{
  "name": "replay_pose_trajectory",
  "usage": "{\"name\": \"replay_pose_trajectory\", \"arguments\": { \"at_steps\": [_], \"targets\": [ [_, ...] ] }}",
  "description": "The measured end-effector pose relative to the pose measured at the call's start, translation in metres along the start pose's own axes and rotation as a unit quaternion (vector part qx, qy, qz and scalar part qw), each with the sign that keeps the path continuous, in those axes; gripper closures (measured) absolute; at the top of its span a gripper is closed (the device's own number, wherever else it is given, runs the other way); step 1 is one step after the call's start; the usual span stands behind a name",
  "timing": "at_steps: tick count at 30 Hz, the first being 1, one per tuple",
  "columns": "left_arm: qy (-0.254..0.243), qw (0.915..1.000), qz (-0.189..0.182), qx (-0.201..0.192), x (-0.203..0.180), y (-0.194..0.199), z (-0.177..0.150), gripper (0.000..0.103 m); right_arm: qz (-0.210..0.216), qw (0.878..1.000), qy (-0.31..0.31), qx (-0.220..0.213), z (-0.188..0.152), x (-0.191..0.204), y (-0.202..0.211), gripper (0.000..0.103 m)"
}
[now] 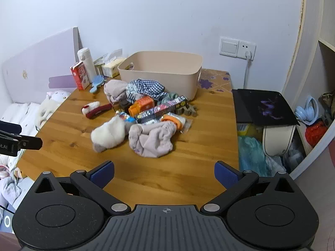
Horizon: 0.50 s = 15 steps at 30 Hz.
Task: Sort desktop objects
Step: 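Move both tools toward the white plush toy and beige cloth bundle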
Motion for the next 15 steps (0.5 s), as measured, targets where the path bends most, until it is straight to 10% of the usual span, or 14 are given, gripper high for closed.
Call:
{"name": "replay_pose_trajectory", "arguments": {
  "at_steps": [15],
  "targets": [
    [-0.012,0.9994,-0.022,0.025,0.007,-0.056,0.028,0.017,-0.007,1.0,-0.005,0.004,0.024,-0.001,-0.042,0.0]
  ]
}}
Point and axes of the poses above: each gripper's, at about its wrist camera, not at the fingertips, and y roughly against the way its jaws point, x to its left, z to its top, the point moved 9 cm from there along -y, roughly the way its jaws point, and after that the axes turned 5 degrees about y, right-handed, at the moved point
